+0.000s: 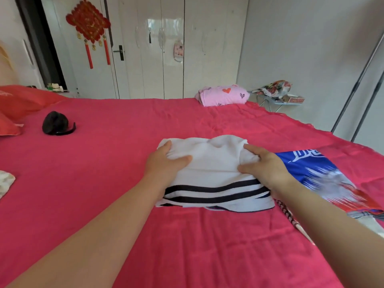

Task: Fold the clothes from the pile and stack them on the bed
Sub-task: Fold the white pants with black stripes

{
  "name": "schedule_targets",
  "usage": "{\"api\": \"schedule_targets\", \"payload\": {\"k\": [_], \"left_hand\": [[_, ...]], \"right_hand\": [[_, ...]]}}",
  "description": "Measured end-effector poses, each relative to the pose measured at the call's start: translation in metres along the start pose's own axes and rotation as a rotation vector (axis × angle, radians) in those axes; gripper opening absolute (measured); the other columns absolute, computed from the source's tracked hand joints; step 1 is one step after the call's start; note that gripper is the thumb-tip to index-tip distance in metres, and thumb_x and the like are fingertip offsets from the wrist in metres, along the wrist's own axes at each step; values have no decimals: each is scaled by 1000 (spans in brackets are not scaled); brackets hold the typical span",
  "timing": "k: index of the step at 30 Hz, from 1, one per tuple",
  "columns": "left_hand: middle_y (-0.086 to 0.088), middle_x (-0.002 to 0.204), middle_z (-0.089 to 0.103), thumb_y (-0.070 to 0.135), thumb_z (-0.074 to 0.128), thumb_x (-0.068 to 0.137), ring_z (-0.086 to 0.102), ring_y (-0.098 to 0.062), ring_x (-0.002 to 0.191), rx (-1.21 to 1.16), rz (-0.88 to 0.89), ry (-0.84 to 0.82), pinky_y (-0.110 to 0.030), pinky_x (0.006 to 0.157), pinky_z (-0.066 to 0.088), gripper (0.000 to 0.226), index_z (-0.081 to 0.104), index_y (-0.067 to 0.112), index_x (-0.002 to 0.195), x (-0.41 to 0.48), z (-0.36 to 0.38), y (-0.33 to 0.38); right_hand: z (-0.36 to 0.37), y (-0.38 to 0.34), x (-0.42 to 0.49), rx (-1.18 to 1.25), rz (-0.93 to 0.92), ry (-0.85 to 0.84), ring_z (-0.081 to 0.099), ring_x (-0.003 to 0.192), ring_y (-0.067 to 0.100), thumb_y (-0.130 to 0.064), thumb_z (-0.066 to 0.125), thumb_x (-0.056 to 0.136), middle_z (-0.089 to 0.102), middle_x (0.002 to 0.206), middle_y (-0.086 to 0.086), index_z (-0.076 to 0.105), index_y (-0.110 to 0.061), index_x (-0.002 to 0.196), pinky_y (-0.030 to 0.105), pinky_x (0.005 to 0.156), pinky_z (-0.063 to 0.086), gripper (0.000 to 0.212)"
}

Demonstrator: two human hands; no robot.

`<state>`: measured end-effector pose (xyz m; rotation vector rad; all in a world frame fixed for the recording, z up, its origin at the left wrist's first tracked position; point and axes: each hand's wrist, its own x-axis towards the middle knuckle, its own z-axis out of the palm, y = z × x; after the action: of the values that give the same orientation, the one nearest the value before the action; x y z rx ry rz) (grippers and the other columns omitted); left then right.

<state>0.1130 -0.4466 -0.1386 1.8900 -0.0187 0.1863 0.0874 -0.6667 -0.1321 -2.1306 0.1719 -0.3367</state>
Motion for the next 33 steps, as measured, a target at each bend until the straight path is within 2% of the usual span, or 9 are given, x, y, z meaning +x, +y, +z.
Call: {"api": "schedule_targets", "payload": {"k": [5, 8, 11, 13, 16, 18, 23, 28, 33], "left_hand": [[-3, 146, 35, 30, 71, 80, 37, -17, 132, -15, 86, -19, -19, 98, 28, 74, 33, 20, 144, 70, 58, -6], [-7, 145, 36, 37, 69, 80, 38, -21, 132, 64, 34, -69, -22, 101, 29, 76, 32, 20, 144, 102, 93, -34], [-15, 144, 36, 53, 60, 81, 41, -29, 129, 359, -93, -229, -32, 105, 36, 74, 36, 18, 141, 114, 119, -73], [-15, 147, 30, 56, 50, 86, 34, -30, 133, 557, -45, -238, -35, 108, 33, 68, 35, 20, 142, 113, 129, -89], [-2, 156, 11, 50, 37, 93, 10, -23, 143, 675, 219, -163, -44, 115, 18, 61, 22, 27, 147, 113, 145, -86], [1, 157, 9, 46, 30, 96, 4, -22, 144, 747, 307, -175, -48, 116, 11, 55, 18, 30, 148, 119, 157, -78], [3, 158, -3, 45, 20, 97, -11, -24, 144, 905, 178, -340, -52, 115, 0, 51, 11, 39, 147, 119, 190, -113], [4, 158, 0, 48, 19, 96, -10, -23, 144, 911, 209, -304, -52, 115, 1, 51, 13, 40, 146, 118, 196, -131], [5, 158, -3, 48, 19, 97, -13, -22, 144, 892, 205, -355, -51, 116, 0, 51, 10, 40, 147, 116, 194, -133]], "right_hand": [[-15, 30, 73, -9, -31, 107, 47, 121, 19, -7, 73, 74, 51, 134, 4, 49, -22, 133, 23, 97, 35, 66], [-10, 63, 105, -56, -9, 92, 45, 125, 20, -11, 72, 76, 49, 137, 4, 45, -20, 136, 24, 100, 33, 67], [10, 103, 122, -383, 133, -72, 43, 127, 25, -36, 68, 81, 48, 137, 7, 40, -20, 138, 31, 103, 35, 66], [25, 121, 126, -557, 141, -64, 43, 125, 29, -51, 59, 81, 46, 136, 11, 43, -27, 135, 38, 101, 38, 61], [47, 116, 132, -663, -136, 71, 31, 135, 28, -42, 49, 90, 34, 147, 13, 37, -27, 141, 41, 110, 27, 54], [63, 104, 135, -692, -270, 41, 23, 140, 27, -41, 40, 95, 30, 151, 9, 33, -31, 143, 42, 114, 20, 49], [93, 148, 131, -807, -46, -227, -5, 144, 26, -50, 15, 97, 3, 158, -6, 12, -43, 145, 53, 114, 1, 49], [103, 167, 132, -791, -40, -190, -7, 144, 25, -50, 14, 96, 3, 157, -7, 12, -44, 145, 52, 114, 1, 49], [103, 167, 126, -785, -36, -181, -7, 144, 25, -50, 13, 96, 3, 157, -7, 13, -44, 145, 51, 114, -1, 49]]}}
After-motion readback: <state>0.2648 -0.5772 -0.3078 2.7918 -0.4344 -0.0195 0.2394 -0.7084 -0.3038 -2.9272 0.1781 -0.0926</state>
